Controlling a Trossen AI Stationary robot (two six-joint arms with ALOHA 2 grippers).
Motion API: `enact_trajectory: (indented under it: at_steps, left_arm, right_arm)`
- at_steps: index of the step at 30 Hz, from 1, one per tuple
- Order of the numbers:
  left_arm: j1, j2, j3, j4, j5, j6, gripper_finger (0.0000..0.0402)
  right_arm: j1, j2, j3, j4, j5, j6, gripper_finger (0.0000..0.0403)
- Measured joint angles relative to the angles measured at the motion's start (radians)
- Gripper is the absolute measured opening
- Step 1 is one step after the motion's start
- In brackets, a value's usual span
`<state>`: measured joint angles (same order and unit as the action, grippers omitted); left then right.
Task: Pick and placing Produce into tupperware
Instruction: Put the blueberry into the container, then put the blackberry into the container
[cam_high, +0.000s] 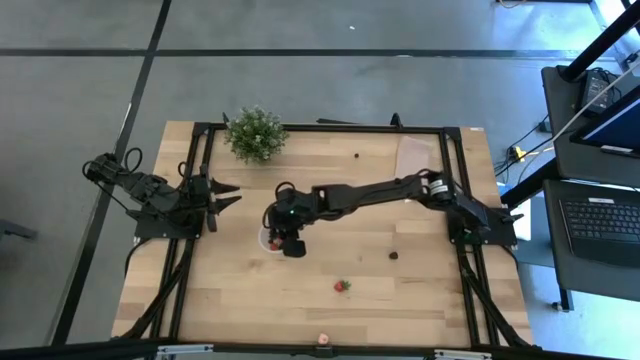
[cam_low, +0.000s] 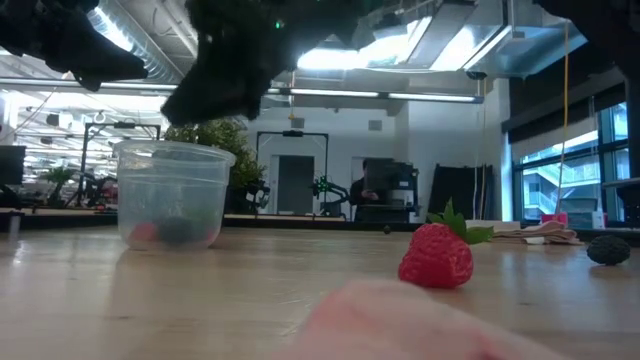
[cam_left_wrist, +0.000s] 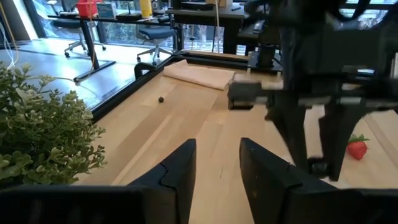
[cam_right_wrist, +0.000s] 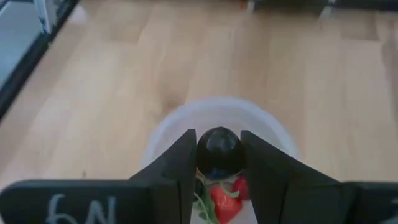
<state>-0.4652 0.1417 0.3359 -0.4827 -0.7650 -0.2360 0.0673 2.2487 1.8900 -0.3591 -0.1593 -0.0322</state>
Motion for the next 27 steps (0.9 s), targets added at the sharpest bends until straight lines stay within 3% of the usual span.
enact_trajectory:
  at_steps: [11,27]
  left_arm:
    - [0.000,0.000,0.000,-0.003,0.000,0.000,0.0126]
    - [0.000,0.000,0.000,-0.003,0.000,0.000,0.0097]
  right_arm:
    - [0.000,0.062,0.000,-0.033,0.001,-0.001,0.0115]
    - [0.000,0.062,0.000,-0.026,0.028,0.020,0.0148]
